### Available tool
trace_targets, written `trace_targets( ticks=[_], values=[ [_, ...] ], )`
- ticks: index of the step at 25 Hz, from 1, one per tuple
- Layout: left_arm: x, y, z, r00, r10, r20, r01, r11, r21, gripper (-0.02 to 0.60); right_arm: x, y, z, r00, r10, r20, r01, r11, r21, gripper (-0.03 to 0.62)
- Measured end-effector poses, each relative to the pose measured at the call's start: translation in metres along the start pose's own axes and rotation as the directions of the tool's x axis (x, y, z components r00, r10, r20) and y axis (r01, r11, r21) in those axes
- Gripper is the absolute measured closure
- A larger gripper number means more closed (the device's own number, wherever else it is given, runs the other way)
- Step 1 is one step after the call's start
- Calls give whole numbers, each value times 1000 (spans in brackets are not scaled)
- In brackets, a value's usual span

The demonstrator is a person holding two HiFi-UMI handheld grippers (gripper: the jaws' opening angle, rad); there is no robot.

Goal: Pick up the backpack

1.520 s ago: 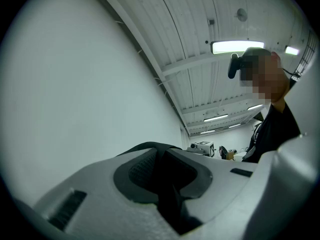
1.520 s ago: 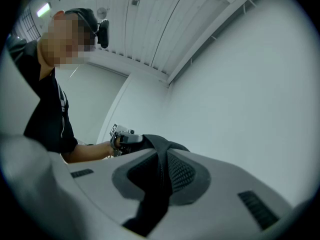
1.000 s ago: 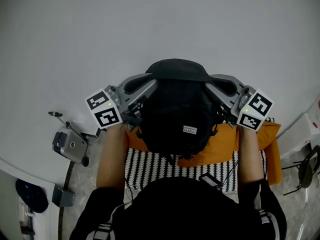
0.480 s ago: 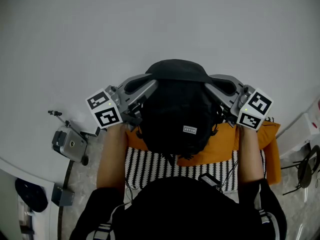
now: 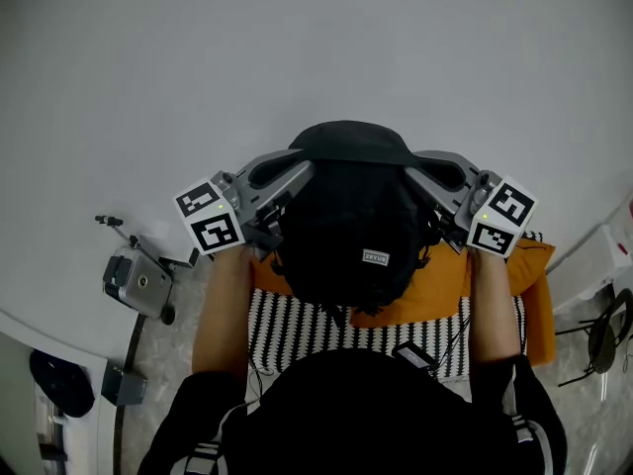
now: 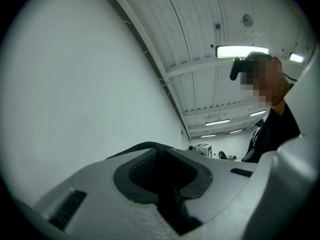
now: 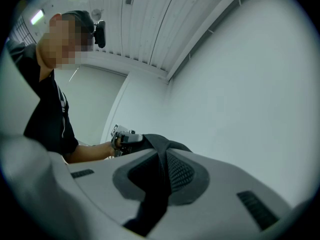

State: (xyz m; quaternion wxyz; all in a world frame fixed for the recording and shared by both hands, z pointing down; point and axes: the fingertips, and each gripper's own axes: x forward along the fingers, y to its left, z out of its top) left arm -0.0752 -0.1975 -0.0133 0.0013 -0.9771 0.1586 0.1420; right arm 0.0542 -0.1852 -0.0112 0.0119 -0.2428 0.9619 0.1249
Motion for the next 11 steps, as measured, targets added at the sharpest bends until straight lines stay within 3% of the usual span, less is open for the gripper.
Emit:
trace_targets(
  ticks=[11],
  values=[
    [-8,3,-2,1000,4,-1,-4,1000,-4,515,6,3,-3,1000,6,-5,-6,1000,5,543]
  ],
)
